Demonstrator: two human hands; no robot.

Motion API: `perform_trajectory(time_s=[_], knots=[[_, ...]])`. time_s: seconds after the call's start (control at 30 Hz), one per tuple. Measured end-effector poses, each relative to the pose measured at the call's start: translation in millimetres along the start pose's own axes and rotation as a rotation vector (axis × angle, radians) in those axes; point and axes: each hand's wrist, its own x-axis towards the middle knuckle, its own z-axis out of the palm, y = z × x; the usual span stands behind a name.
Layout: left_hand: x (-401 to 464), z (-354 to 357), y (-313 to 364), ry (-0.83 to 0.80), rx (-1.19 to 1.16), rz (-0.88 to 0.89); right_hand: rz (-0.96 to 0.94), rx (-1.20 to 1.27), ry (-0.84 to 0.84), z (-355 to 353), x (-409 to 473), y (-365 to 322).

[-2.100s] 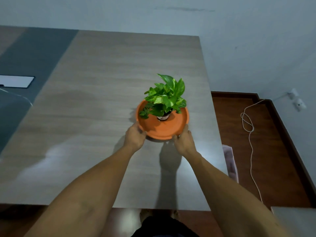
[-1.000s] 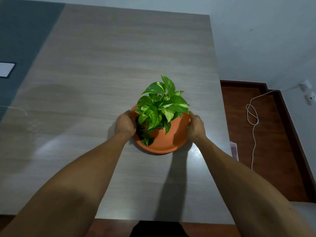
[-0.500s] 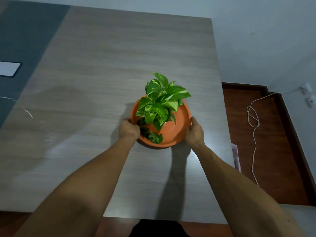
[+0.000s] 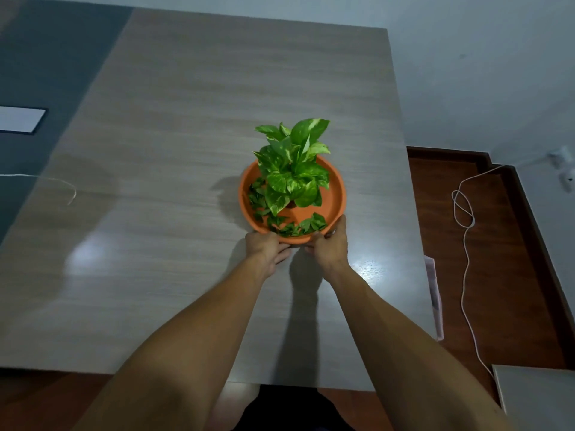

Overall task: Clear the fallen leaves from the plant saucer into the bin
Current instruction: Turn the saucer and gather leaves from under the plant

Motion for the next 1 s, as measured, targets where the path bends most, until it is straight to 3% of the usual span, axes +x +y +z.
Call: perform_trajectory(time_s=[0.63, 0.77, 0.87, 1.0], knots=[[30, -46, 29, 0.153, 0.208, 0.107, 0.032, -0.121, -0.007, -42, 15, -16], [25, -49, 28, 0.341, 0.747, 0.528, -0.25, -0.541, 0.103, -42, 9, -18], [22, -48, 37, 0.238, 1.189, 0.856, -0.468, -0.909, 0.061, -42, 14, -20], [33, -44, 53, 0.01, 1.584, 0.891, -0.554, -1.175, -0.162, -37, 32, -31]])
